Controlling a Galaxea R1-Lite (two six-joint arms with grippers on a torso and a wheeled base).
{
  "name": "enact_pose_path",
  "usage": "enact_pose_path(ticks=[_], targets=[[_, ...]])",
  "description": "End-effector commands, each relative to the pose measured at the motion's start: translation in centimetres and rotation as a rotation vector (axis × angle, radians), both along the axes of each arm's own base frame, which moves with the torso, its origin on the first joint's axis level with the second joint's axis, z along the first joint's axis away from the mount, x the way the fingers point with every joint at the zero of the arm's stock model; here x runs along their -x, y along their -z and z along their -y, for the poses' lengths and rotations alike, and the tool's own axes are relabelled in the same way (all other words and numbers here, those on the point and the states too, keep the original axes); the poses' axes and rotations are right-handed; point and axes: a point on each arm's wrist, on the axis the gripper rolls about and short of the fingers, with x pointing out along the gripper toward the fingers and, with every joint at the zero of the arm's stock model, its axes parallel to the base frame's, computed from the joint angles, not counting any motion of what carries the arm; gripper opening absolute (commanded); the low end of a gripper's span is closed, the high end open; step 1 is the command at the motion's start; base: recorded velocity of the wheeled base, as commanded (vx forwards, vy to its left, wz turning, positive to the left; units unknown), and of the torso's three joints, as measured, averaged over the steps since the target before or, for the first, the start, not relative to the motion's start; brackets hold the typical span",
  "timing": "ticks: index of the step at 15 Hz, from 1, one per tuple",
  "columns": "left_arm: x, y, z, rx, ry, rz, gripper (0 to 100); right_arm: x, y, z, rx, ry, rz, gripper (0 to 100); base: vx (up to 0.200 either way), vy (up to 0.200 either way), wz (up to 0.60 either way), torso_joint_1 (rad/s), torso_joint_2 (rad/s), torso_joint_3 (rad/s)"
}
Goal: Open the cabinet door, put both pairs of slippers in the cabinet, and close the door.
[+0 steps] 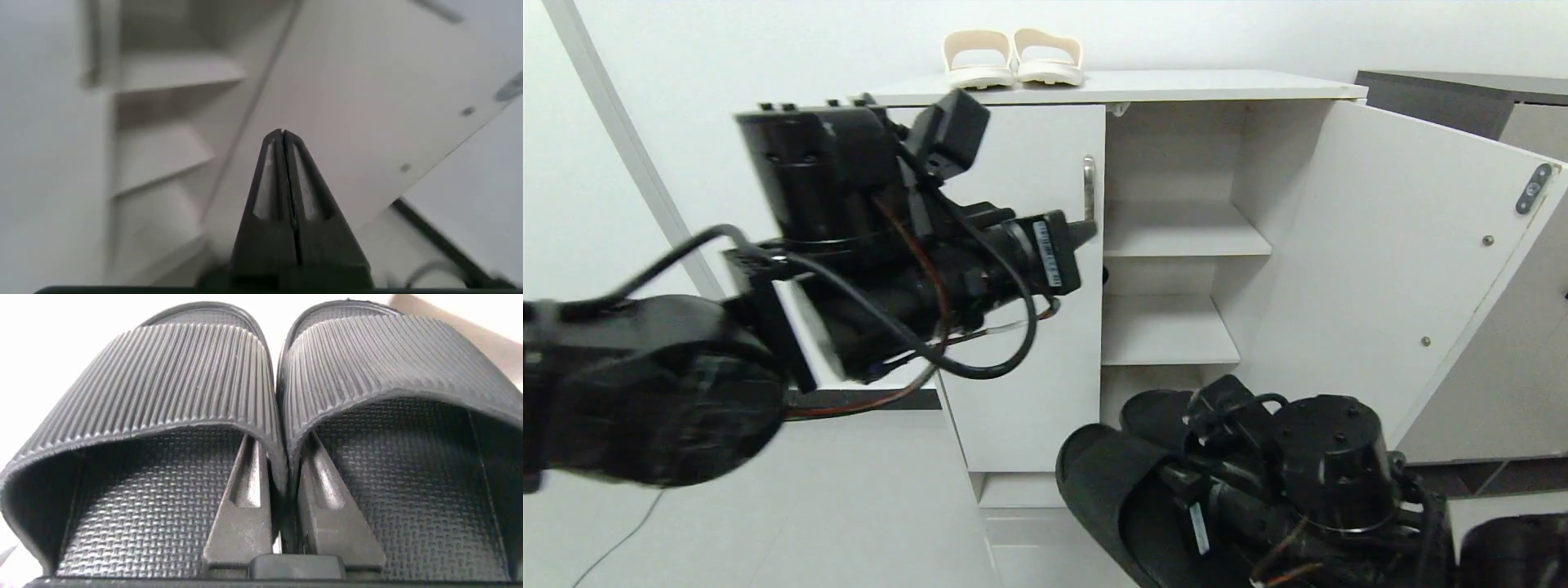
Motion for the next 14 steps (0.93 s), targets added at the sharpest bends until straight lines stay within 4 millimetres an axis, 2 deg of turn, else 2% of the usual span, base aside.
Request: enact_pose_path(ticks=[1,3,4,6,7,9,10,11,12,13,14], targets=[[7.6,-2.0,-8.3,-0.146,-0.238,0.0,0,-3.7,1.3,-2.4,-0.007,0.177,0.017,0,0.0,0.0,0.0,0.0,0.0,0.0],[11.6,-1.1,-11.7,-0.197,-0.424,0.006,0,-5.7,1.0,-2.6,-0.02,0.305,0.059,0,0.0,0.0,0.0,0.0,0.0,0.0],[13.4,0.0,-14.2,-0.186,-0.518,0.011,0,-6.3,0.8,-2.4,-0.023,0.34,0.073,0,0.0,0.0,0.0,0.0,0.0,0.0],[16.5,4.0,-18.2,-0.243,-0.797,-0.015,0,-6.7,0.7,-1.9,-0.023,0.363,0.077,0,0.0,0.0,0.0,0.0,0.0,0.0],[18.4,5.7,-19.3,-0.251,-0.928,-0.01,0,-6.7,0.7,-1.9,-0.022,0.363,0.077,0,0.0,0.0,0.0,0.0,0.0,0.0],[21.7,10.1,-20.5,-0.288,-1.117,-0.014,0,-6.6,0.8,-1.9,-0.017,0.362,0.076,0,0.0,0.0,0.0,0.0,0.0,0.0],[21.7,10.1,-20.5,-0.288,-1.117,-0.014,0,-6.6,0.8,-1.9,-0.017,0.362,0.076,0,0.0,0.0,0.0,0.0,0.0,0.0],[23.8,14.1,-20.7,-0.29,-1.244,-0.017,0,-6.6,0.7,-1.9,-0.021,0.362,0.079,0,0.0,0.0,0.0,0.0,0.0,0.0],[24.7,15.9,-20.7,-0.297,-1.302,0.002,0,-6.5,0.7,-2.0,-0.02,0.36,0.08,0,0.0,0.0,0.0,0.0,0.0,0.0],[25.2,17.5,-20.5,-0.307,-1.315,0.024,0,-6.5,0.8,-1.9,-0.018,0.36,0.078,0,0.0,0.0,0.0,0.0,0.0,0.0],[25.7,18.4,-20.4,-0.306,-1.256,0.042,0,-6.4,0.8,-1.9,-0.016,0.36,0.076,0,0.0,0.0,0.0,0.0,0.0,0.0]])
